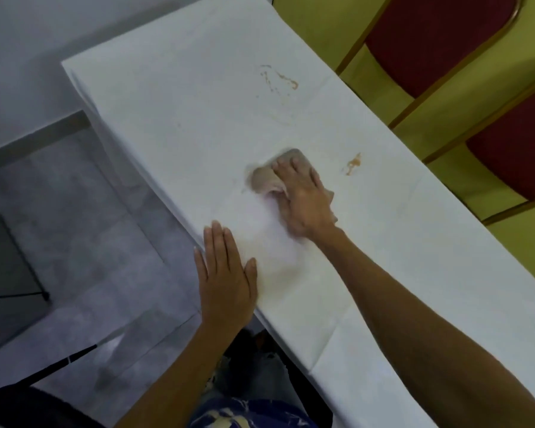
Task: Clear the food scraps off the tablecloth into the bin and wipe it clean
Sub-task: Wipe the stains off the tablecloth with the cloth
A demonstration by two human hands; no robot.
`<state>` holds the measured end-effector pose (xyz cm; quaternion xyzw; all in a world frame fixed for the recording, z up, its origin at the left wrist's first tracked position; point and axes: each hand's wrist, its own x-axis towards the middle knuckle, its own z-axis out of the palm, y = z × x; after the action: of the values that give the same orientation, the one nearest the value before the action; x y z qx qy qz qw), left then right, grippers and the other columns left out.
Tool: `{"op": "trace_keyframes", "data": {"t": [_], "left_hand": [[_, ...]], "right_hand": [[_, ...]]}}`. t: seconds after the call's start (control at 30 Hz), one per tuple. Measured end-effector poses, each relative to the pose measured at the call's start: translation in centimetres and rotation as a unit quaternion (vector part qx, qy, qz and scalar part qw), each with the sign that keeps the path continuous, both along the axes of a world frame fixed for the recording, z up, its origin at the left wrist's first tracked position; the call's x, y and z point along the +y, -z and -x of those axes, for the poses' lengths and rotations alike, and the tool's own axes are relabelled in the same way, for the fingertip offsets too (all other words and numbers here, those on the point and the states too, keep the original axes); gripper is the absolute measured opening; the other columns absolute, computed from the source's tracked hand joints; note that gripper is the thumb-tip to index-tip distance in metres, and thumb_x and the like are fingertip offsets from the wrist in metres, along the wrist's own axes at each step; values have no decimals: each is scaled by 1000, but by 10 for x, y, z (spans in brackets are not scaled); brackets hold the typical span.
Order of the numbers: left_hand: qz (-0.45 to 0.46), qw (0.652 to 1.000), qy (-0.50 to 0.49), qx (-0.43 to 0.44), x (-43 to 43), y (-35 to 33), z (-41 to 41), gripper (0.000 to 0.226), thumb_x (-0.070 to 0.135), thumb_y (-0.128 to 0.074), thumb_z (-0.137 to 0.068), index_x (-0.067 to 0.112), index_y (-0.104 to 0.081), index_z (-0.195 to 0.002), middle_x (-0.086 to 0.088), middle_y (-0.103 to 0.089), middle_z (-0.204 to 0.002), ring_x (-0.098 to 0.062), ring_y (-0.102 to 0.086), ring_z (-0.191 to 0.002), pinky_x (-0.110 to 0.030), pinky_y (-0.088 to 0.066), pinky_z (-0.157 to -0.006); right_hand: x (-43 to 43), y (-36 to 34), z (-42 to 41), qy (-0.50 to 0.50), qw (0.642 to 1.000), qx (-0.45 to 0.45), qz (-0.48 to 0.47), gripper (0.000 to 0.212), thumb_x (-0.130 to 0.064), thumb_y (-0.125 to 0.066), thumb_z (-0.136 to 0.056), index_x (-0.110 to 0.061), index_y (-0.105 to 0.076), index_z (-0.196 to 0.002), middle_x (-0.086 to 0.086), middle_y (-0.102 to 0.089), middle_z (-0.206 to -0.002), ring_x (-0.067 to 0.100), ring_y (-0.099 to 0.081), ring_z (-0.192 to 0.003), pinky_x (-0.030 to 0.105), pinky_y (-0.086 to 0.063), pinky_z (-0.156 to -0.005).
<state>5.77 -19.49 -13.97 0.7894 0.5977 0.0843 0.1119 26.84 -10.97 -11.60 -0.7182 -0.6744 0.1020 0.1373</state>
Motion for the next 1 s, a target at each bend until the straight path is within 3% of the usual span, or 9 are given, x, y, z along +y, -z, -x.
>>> {"op": "trace_keyframes", "data": {"t": [0.13,0.27,0.33,0.4,0.57,0.67,0.8,0.87,1.0], "left_hand": [[12,1000,21,-15,5,-7,3,66,37,-30,-102,-6,-25,-153,-21,-16,-164,-36,-14,-153,-58,-15,-122],[39,996,-36,-71,55,-8,27,63,27,-26,-101,-11,-21,-152,-24,-12,-164,-38,-10,-153,-59,-8,-122],[33,997,-47,-55,87,-4,41,63,22,-29,-100,-13,-17,-151,-27,-11,-163,-42,-11,-152,-62,-10,-121],[18,999,-21,-22,100,1,51,62,25,-28,-103,-11,-16,-153,-26,-9,-164,-41,-11,-152,-61,-10,-121],[-3,1000,-20,6,96,5,50,63,31,-26,-107,-7,-13,-155,-23,-6,-165,-36,-8,-154,-58,-11,-123],[1,1000,-26,4,97,3,47,63,30,-27,-106,-8,-13,-154,-24,-6,-165,-37,-9,-154,-59,-14,-122],[8,999,-28,30,99,4,46,64,32,-26,-106,-9,-16,-154,-27,-9,-164,-39,-11,-153,-59,-17,-120],[3,999,-17,39,100,5,48,64,32,-27,-106,-9,-16,-154,-26,-9,-164,-39,-10,-153,-60,-17,-120],[11,999,-6,43,102,-2,50,64,31,-28,-104,-9,-19,-153,-25,-11,-164,-39,-11,-153,-63,-16,-119]], "right_hand": [[26,-7,-18,144,989,22,5,49,-29,-47,-96,-16,-46,-142,3,-45,-150,24,-29,-145,51,-22,-116],[-7,-8,77,7,997,71,3,55,-32,-41,-92,-5,-50,-139,16,-49,-146,36,-42,-138,54,-26,-116],[-19,-3,107,-82,994,67,4,56,-31,-41,-93,-6,-49,-142,11,-47,-149,31,-36,-143,54,-21,-118],[-2,2,88,-92,995,39,-18,55,-22,-53,-89,-12,-50,-142,5,-48,-150,25,-32,-146,52,-22,-118],[60,2,11,98,995,-1,-31,54,-18,-54,-85,-18,-51,-139,-2,-51,-145,24,-34,-144,52,-29,-113],[63,-4,50,143,988,44,-27,55,-14,-53,-82,-10,-53,-136,7,-53,-142,29,-37,-141,56,-27,-113],[30,-3,119,-37,997,72,-14,55,-19,-52,-89,-7,-48,-142,11,-48,-149,29,-33,-145,48,-16,-119],[32,1,99,-93,995,45,-12,56,-18,-50,-88,-11,-48,-144,8,-47,-150,25,-32,-146,49,-17,-120],[63,4,1,67,997,0,-23,58,-11,-55,-83,-17,-51,-140,4,-52,-146,23,-38,-142,49,-26,-117]]}}
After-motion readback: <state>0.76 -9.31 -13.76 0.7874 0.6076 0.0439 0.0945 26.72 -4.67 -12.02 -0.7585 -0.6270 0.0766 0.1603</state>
